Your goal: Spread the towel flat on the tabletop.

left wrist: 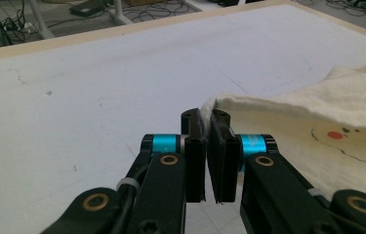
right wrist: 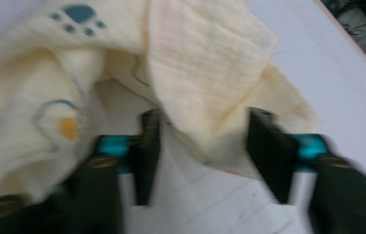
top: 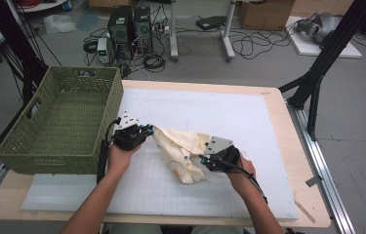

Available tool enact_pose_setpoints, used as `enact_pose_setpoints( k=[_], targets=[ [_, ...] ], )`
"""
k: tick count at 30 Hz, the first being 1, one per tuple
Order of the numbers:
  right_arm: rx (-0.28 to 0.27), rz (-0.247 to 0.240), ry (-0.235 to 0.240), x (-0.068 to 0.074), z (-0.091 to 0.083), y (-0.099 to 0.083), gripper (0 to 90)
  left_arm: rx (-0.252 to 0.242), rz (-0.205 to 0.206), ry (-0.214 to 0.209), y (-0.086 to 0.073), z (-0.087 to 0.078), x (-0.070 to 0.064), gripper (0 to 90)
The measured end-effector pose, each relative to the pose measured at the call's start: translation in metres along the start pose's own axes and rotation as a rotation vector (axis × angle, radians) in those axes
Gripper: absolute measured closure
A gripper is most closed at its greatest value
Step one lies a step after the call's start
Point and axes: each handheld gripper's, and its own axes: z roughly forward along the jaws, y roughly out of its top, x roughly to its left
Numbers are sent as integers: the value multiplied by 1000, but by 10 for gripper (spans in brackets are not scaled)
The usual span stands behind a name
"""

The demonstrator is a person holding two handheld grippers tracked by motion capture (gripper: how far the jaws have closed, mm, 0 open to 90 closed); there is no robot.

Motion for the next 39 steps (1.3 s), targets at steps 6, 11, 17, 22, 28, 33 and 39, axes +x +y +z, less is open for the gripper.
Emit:
enact_pose_setpoints(
  k=[6, 11, 17, 22, 28, 33, 39],
  targets=[
    [-56, 135, 36, -25, 0, 6, 845, 8, -8, 7, -2, 0, 3, 854],
    [-110, 272, -7, -62, 9, 21, 845, 24, -8, 34, -6, -1, 6, 852],
    [-42, 339, -82, -87, 41, 37, 845, 28, -11, 48, -7, -2, 8, 848],
    [31, 388, -131, -94, 66, 37, 844, 37, 1, 43, -8, -1, 6, 837],
    [27, 434, -131, -93, 70, 34, 618, 19, -45, 55, -7, -4, 6, 529],
    [-21, 469, -112, -97, 46, 32, 509, -21, -39, 42, -1, -13, 1, 418],
    [-69, 477, -113, -93, 16, 15, 483, -18, -27, -87, 1, -11, -16, 407]
  ],
)
